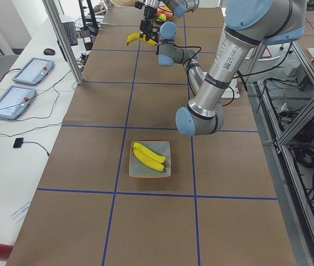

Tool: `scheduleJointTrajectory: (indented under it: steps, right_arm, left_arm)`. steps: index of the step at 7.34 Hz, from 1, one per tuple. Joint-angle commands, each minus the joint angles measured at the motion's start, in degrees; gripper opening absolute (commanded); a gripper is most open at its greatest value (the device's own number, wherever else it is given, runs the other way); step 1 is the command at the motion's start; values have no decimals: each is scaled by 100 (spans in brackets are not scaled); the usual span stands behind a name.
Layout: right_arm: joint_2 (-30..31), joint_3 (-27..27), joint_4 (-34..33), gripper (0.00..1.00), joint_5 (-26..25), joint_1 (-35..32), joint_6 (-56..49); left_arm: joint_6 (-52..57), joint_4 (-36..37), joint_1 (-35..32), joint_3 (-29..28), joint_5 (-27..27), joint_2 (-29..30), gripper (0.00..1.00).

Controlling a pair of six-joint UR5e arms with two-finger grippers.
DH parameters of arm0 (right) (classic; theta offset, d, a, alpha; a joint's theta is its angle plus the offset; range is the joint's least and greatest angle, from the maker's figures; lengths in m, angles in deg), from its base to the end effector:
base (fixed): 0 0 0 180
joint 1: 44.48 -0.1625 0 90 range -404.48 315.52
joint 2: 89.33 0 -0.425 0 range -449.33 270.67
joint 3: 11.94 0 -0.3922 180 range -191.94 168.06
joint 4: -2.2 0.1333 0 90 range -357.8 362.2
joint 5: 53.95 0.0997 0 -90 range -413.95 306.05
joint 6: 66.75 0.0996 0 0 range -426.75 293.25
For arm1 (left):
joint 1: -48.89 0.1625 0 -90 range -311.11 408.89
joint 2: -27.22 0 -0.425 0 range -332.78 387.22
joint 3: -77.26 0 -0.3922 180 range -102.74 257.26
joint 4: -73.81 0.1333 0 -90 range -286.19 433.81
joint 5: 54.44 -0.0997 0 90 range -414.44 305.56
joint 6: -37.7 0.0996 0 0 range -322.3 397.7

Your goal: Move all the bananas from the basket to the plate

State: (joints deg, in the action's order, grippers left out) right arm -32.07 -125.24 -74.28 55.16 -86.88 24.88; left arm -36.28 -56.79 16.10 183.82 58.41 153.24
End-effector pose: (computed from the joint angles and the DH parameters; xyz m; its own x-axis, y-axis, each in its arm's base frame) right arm -0.3545 -0.4600 0.1341 0.2461 0.2611 0.9334 -0.4178 0.8976 -0.1409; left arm 0.4316 -0.3906 0.0901 0.0030 0.3006 -0.9537 0.1793 0.9381 0.2963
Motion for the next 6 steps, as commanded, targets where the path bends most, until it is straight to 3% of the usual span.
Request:
scheduleJointTrajectory:
  steps: [1, 4, 6]
  right_arm:
    - [-39, -17, -34, 0, -134, 249, 21]
    - [5, -718, -471, 0, -56, 312, 3]
    - [-30, -711, -482, 0, -73, 390, -5]
  left_arm:
    - [-2, -1, 0, -4, 0, 19, 100]
    - [7, -1, 0, 4, 0, 28, 99]
    - [-2, -27, 0, 13, 0, 63, 99]
